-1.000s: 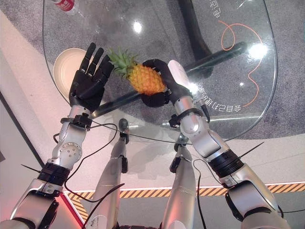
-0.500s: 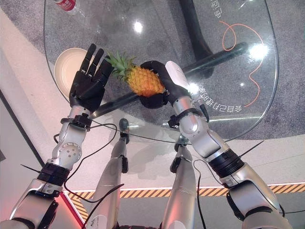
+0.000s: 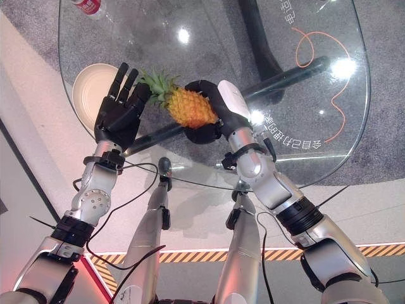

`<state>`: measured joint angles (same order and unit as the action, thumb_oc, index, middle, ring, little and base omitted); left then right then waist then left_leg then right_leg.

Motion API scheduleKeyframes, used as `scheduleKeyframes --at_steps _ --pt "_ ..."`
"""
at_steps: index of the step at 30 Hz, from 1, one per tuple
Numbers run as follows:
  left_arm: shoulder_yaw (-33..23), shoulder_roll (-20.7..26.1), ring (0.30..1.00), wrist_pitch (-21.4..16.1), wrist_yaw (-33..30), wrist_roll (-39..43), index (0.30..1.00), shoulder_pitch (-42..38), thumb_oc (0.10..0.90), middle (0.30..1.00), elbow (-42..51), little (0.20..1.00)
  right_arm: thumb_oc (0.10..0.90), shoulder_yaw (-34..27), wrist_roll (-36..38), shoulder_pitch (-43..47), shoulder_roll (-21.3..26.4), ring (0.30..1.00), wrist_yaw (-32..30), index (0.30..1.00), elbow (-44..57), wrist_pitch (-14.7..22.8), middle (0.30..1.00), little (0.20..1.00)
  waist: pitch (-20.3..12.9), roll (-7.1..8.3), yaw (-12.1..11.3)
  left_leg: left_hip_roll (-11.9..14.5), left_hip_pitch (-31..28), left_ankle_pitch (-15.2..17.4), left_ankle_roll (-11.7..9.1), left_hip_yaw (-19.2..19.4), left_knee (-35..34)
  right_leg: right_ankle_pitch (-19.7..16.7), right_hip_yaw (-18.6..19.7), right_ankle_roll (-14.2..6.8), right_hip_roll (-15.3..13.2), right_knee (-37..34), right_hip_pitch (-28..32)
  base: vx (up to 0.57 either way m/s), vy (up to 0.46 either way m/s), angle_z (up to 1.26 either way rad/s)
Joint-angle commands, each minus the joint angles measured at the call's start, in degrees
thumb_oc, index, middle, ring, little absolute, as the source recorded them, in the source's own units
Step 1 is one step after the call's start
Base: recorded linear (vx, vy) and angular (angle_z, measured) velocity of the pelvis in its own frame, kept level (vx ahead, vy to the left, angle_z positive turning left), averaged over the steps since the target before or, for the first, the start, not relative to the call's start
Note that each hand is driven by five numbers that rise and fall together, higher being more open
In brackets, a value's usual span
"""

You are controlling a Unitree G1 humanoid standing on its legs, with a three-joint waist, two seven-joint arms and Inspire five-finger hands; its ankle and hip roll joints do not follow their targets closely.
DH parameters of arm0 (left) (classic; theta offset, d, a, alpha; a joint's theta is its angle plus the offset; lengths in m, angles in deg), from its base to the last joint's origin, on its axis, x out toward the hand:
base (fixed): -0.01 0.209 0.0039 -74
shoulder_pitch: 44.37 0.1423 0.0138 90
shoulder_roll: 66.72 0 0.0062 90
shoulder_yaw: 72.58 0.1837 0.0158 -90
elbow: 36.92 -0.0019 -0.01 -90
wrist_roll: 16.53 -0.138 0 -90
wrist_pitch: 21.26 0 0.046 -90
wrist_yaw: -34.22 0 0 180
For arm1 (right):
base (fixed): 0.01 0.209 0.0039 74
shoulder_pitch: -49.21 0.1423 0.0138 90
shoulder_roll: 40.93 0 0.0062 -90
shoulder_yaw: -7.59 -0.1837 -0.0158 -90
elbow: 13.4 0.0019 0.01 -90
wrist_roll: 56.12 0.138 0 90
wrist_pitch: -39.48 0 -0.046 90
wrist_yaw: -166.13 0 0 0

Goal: Pick up the fruit to the plate

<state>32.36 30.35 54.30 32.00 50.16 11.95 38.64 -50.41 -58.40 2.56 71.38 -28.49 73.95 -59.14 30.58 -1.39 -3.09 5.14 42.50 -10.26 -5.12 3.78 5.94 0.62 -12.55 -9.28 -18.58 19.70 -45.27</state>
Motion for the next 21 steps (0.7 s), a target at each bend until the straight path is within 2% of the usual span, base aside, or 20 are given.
scheduleKeyframes --at_steps 1,21 --pt "-1.18 -0.14 0.9 -4.48 0.17 -2.37 0.9 -3.29 0.8 0.9 8.84 0.9 0.1 -1.63 -1.76 7.15 0.09 0.3 -3.27 0.3 13.29 5.33 0.3 0.2 -0.78 -0.97 -0.1 2.8 -1.5 3.77 -1.99 -1.34 4.32 -8.87 -1.01 -3.55 -1.46 -6.65 2.44 0.0 0.0 0.0" --pt "-0.76 -1.13 0.9 -2.89 0.89 -1.69 0.9 -3.6 0.8 0.9 10.29 0.9 0.1 -1.08 -0.79 8.56 -0.87 0.3 -2.47 0.3 16.32 5.17 0.3 0.2 -0.78 -1.01 -0.17 2.96 -2.03 3.61 -2.07 -1.01 4.17 -8.8 -1.23 -3.47 -1.56 -6.84 3.15 0.0 0.0 0.0"
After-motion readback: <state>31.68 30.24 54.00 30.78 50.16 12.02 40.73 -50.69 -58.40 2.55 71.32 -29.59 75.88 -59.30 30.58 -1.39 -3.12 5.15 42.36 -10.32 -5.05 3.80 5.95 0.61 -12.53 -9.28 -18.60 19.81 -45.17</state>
